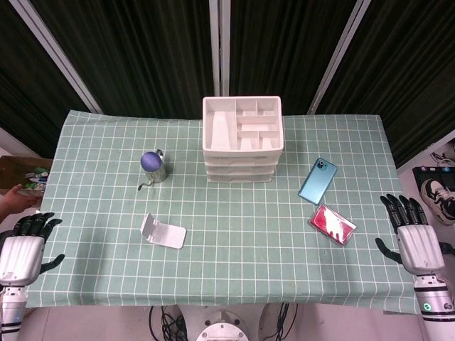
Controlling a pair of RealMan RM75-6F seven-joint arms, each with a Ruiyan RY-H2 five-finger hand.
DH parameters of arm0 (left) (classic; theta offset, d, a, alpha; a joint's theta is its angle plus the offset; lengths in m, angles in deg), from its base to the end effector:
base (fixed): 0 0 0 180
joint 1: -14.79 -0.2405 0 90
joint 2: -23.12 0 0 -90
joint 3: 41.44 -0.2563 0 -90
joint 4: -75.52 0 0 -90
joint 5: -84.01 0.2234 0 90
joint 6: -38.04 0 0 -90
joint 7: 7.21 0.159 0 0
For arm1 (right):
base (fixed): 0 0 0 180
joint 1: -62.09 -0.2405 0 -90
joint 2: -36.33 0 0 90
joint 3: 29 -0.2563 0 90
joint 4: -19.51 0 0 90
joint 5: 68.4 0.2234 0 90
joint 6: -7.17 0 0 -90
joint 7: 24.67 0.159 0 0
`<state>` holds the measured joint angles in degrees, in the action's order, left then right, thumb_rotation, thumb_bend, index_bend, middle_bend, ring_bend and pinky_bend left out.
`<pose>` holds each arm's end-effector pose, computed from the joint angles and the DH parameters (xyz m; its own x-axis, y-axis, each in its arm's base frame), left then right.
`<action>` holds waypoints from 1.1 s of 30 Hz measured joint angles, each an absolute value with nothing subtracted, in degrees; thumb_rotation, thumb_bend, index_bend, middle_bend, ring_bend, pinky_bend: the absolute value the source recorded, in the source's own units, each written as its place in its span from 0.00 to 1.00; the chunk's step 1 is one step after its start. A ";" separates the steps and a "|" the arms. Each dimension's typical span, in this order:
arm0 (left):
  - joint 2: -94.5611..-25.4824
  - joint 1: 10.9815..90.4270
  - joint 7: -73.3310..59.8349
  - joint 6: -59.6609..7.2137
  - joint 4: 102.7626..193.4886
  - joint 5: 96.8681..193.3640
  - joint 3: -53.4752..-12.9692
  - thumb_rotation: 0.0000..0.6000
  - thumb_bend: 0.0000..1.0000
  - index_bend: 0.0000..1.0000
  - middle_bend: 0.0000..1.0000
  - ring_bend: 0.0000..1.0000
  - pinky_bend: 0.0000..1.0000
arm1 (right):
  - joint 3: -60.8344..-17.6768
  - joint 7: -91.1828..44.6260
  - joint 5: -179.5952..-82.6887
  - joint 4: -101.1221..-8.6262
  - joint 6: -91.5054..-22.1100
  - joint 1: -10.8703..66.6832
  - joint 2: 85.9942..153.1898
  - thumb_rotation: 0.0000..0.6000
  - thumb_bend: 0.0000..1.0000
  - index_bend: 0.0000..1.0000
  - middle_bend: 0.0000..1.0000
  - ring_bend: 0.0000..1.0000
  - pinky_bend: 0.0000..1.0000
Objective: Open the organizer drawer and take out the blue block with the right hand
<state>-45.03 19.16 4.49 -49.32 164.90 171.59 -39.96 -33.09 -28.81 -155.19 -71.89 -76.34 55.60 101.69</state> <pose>-0.3172 0.1893 0.1291 0.5603 -0.0143 0.8282 0.8278 -0.0256 -0.5604 -0.3095 -0.2109 0.1398 0.4561 0.0061 0.8899 -0.8887 -0.0498 0.4558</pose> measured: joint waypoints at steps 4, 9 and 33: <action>-45.21 19.44 3.85 -49.11 164.46 172.10 -40.03 1.00 0.00 0.15 0.10 0.13 0.18 | -33.13 -29.12 -154.97 -72.07 -75.94 55.36 101.79 1.00 0.18 0.00 0.07 0.00 0.00; -45.14 19.53 4.22 -49.10 164.66 172.20 -39.99 1.00 0.00 0.15 0.09 0.13 0.18 | -32.99 -28.71 -155.21 -71.95 -76.28 55.50 101.82 1.00 0.18 0.00 0.07 0.00 0.00; -44.87 19.50 4.73 -49.72 166.09 174.87 -41.03 1.00 0.00 0.15 0.11 0.13 0.18 | -39.09 -0.24 -149.58 -74.45 -50.20 37.60 111.13 1.00 0.33 0.06 0.58 0.49 0.56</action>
